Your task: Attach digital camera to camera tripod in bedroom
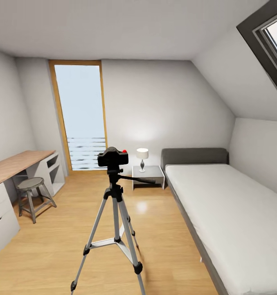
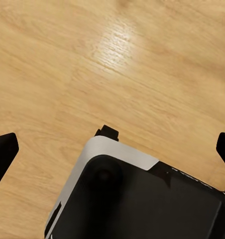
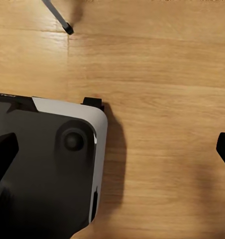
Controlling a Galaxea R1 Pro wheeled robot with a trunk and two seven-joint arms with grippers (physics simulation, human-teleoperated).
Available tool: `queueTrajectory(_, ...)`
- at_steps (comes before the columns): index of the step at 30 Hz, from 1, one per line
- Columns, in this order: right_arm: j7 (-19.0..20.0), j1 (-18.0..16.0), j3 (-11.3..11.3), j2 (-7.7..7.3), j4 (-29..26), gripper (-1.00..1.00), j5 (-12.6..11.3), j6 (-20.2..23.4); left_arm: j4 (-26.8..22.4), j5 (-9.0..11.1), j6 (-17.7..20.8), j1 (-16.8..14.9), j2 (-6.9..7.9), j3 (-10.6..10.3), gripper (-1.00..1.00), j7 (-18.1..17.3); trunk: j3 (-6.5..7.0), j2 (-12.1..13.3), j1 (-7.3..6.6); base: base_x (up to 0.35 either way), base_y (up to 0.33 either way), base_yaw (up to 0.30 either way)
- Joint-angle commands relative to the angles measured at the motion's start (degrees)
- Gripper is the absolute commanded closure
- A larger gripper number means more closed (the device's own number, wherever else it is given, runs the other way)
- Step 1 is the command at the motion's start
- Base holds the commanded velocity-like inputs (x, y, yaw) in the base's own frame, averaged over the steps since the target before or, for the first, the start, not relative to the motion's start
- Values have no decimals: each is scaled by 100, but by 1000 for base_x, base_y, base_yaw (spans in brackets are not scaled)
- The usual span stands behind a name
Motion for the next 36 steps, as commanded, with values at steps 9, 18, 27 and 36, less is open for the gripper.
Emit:
queueTrajectory(9, 19, -6, -45, -26, 13, -100, 61, 11, -11, 27, 16, 1, 11, -55, -100, 29, -2, -4, 2, 0, 0, 0)
queueTrajectory(18, 10, -6, -44, -10, 13, -100, 78, -46, -11, 27, 17, 1, 9, -51, -100, 29, -2, -4, 2, 0, 0, 0)
queueTrajectory(27, 10, -6, -52, 130, 5, -100, 83, -65, -11, 27, 16, 0, 4, -47, -100, 29, -2, -4, 2, 0, 0, 0)
queueTrajectory(36, 9, -6, -54, 486, 4, -100, 63, -66, -11, 27, 17, 0, 7, -47, -100, 29, -2, -4, 2, 0, 0, 0)
